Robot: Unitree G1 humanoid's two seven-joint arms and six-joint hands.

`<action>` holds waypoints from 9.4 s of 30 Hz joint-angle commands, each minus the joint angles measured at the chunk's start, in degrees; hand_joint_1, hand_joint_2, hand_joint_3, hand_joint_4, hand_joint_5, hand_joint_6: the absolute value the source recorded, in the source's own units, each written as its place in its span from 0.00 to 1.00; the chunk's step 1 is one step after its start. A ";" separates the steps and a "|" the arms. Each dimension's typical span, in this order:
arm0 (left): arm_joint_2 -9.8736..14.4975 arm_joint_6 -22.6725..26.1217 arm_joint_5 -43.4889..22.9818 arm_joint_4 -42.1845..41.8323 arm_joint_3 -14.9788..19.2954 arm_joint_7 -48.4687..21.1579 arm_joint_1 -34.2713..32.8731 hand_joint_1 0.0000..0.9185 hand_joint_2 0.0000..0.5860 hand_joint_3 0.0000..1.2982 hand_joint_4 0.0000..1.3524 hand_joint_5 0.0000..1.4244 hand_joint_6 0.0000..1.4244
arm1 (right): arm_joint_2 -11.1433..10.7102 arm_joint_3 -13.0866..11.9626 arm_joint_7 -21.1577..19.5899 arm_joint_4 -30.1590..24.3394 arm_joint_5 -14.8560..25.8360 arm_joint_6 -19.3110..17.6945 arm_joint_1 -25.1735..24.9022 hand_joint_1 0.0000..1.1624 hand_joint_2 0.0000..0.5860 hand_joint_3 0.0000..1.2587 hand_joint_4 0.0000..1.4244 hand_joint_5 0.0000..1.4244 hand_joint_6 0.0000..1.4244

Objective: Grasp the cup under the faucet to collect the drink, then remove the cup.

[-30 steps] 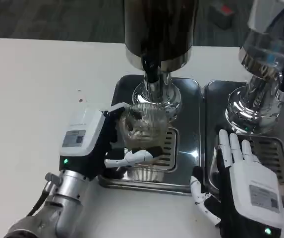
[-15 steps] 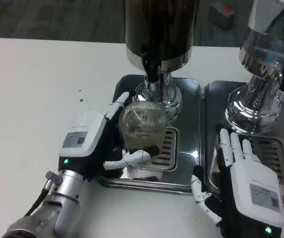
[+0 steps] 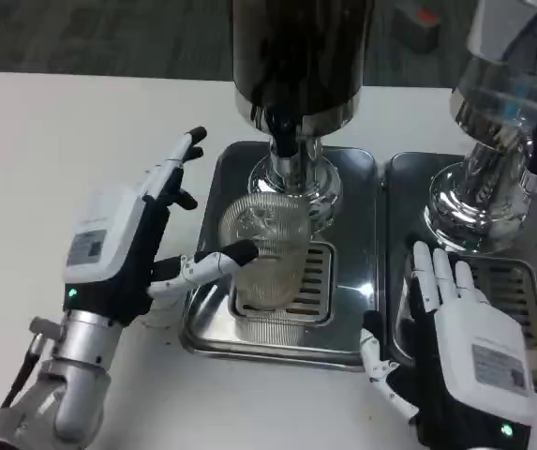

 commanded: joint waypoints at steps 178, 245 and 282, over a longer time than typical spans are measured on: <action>13.11 -7.21 7.60 -44.05 10.69 -28.69 6.67 0.00 0.20 0.10 0.05 0.20 0.11 | 0.98 -8.70 18.15 16.52 36.75 -17.88 -20.99 0.59 0.40 0.00 0.00 0.00 0.02; 13.71 2.13 -5.53 -28.26 23.21 -23.14 27.10 0.00 0.22 0.12 0.07 0.19 0.11 | 6.69 -9.05 20.31 29.62 43.83 -24.06 -26.88 0.70 0.31 0.00 0.00 0.00 0.02; 13.32 2.87 -7.28 -30.59 23.68 -23.99 28.97 0.00 0.21 0.13 0.05 0.19 0.11 | 9.81 -10.97 15.21 31.40 44.06 -23.84 -27.20 0.82 0.39 0.25 0.26 0.23 0.29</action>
